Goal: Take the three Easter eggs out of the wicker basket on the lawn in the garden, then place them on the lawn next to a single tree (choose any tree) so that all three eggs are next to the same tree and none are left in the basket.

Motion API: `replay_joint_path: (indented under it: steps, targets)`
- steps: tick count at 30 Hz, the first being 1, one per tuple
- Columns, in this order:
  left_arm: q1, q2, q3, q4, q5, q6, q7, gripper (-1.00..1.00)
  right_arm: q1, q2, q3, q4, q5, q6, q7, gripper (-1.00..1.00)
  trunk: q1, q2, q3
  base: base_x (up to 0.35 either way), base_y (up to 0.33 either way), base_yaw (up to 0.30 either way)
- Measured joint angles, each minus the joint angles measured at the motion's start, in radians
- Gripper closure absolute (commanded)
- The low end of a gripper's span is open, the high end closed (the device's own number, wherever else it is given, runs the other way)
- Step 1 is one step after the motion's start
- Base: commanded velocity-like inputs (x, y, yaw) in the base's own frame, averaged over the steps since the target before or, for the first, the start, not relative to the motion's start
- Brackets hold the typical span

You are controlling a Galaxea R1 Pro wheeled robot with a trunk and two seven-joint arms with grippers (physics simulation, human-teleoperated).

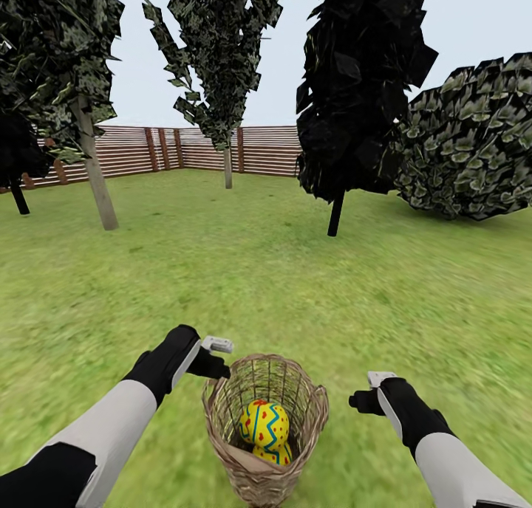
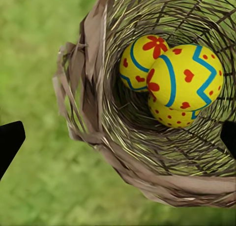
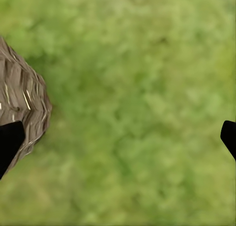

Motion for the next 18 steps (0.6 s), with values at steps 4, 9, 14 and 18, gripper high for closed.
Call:
replay_joint_path:
  steps: [4, 9, 14, 18]
  targets:
    - [-0.002, 0.000, 0.000, 0.000, 0.000, -0.001, 0.002, -1.00, 0.000, 0.000, 0.000, 0.000, 0.000, 0.000, 0.001, -1.00, 0.015, -0.028, -0.013, 0.000, 0.000, 0.000]
    - [-0.002, 0.000, 0.000, 0.000, 0.000, -0.001, 0.005, -1.00, 0.000, -0.001, 0.000, -0.001, -0.001, 0.000, 0.001, -1.00, 0.035, -0.063, -0.028, 0.000, 0.000, 0.000]
    - [-0.002, -0.001, -0.001, 0.001, 0.000, -0.001, 0.003, -1.00, 0.000, -0.002, 0.000, 0.000, -0.001, 0.000, 0.001, -1.00, 0.046, -0.084, -0.038, 0.000, 0.000, 0.000]
    - [-0.002, 0.000, -0.001, 0.000, 0.000, -0.002, 0.002, -1.00, 0.000, -0.001, 0.000, -0.001, -0.001, 0.000, 0.001, -1.00, 0.046, -0.084, -0.038, 0.000, 0.000, 0.000]
